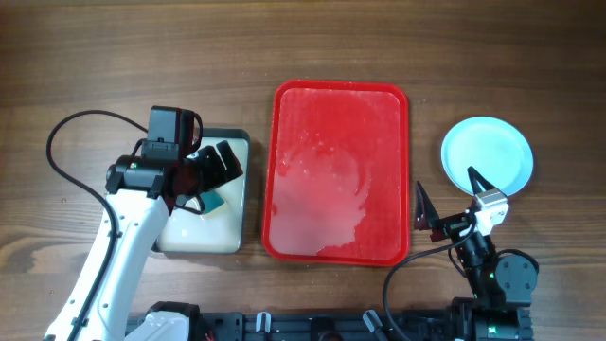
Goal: Clean dirty plates on tray and stack at the side
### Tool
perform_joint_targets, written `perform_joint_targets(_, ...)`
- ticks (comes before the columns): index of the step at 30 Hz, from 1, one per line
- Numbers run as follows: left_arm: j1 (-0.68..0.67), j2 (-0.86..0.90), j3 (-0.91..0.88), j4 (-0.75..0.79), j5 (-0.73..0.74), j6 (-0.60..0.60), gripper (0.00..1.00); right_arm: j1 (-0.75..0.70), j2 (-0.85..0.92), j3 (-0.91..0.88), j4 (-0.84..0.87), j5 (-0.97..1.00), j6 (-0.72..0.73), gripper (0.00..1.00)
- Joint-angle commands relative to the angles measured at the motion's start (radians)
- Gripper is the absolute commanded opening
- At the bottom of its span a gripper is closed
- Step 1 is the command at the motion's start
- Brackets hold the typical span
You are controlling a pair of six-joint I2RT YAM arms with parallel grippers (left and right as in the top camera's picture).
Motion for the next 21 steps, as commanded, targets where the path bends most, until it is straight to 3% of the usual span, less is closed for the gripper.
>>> perform_joint_targets(1,0.003,-0.005,0.002,0.000,0.011,0.008,1.00,0.004,-0.011,-0.003,0.006,0.007,-0.005,1.00)
perform_joint_targets(3,0.003,-0.042,0.000,0.001,0.011,0.008,1.00,0.004,-0.011,-0.003,0.006,0.007,-0.005,1.00)
perform_joint_targets(7,-0.014,-0.313,-0.006,-0.039,-0.034,0.008,1.00,0.004,-0.011,-0.003,0.006,0.007,-0.005,1.00)
perform_joint_targets(10,0.054,-0.554,-0.082,0.086,-0.050,0.008,1.00,0.004,-0.011,-0.003,0.006,0.007,-0.005,1.00)
perform_joint_targets(12,0.140,-0.734,-0.233,0.222,-0.030,0.008,1.00,0.004,-0.011,-0.003,0.006,0.007,-0.005,1.00)
perform_joint_targets(15,0.159,-0.976,-0.463,0.381,-0.017,0.008,1.00,0.004,-0.011,-0.003,0.006,0.007,-0.005,1.00)
perform_joint_targets(21,0.159,-1.272,-0.802,0.627,0.032,0.018,1.00,0.004,-0.011,-0.003,0.006,0.007,-0.005,1.00)
